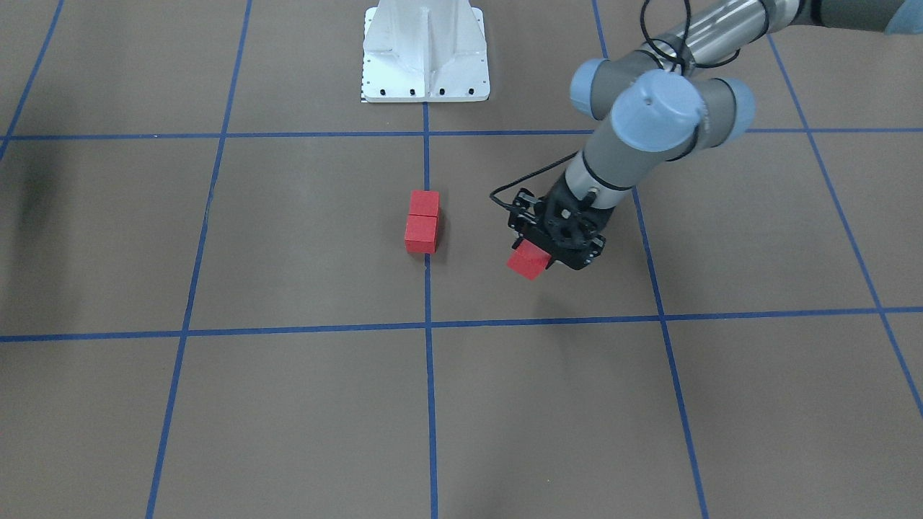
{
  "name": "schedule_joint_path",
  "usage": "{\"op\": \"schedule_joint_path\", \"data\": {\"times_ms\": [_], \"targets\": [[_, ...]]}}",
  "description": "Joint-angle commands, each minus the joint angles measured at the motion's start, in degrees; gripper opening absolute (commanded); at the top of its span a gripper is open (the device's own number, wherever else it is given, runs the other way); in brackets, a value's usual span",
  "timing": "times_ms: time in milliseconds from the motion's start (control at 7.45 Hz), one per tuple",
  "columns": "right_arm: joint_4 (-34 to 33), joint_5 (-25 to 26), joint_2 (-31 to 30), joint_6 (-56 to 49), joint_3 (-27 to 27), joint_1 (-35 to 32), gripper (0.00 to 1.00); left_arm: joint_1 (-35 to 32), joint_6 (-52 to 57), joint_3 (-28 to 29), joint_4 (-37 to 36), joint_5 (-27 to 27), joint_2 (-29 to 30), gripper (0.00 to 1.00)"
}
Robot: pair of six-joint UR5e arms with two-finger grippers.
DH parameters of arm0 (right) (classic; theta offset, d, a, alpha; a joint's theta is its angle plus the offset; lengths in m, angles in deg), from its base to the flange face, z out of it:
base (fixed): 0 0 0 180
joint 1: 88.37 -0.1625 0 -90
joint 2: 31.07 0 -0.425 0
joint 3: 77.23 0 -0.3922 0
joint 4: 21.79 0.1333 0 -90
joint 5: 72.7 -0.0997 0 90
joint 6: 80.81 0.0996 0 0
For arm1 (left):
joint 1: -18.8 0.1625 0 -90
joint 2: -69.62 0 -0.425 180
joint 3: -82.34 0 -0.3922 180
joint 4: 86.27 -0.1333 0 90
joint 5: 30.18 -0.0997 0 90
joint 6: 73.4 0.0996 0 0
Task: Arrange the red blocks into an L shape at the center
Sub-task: 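Carry the cube with the left gripper next to the two-cube column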
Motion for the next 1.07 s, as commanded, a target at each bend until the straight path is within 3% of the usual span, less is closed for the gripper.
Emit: {"op": "schedule_joint_path", "data": {"times_ms": [0, 269, 537, 671, 940], "targets": [[0.00, 0.00, -0.15, -0.05, 0.00, -0.10, 1.00, 1.82, 7.48, -0.95, -5.09, -0.34, 2.67, 0.00], [0.27, 0.00, -0.85, 0.04, 0.09, -0.10, 1.00, -0.54, 31.20, -1.12, -8.23, 0.53, 1.01, 0.00], [0.27, 0.00, -1.20, 0.13, 0.09, -0.10, 1.00, -3.00, 43.41, -1.22, -11.06, 3.76, 0.65, 0.00], [0.27, -0.09, -1.37, 0.13, 0.09, -0.28, 1.00, -3.36, 54.95, -1.22, -11.07, 4.92, 0.73, 0.00], [0.27, -0.09, -2.25, -0.31, 0.09, -1.50, 1.00, -1.80, 63.73, -0.60, -10.29, 0.13, 1.25, 0.00]]}}
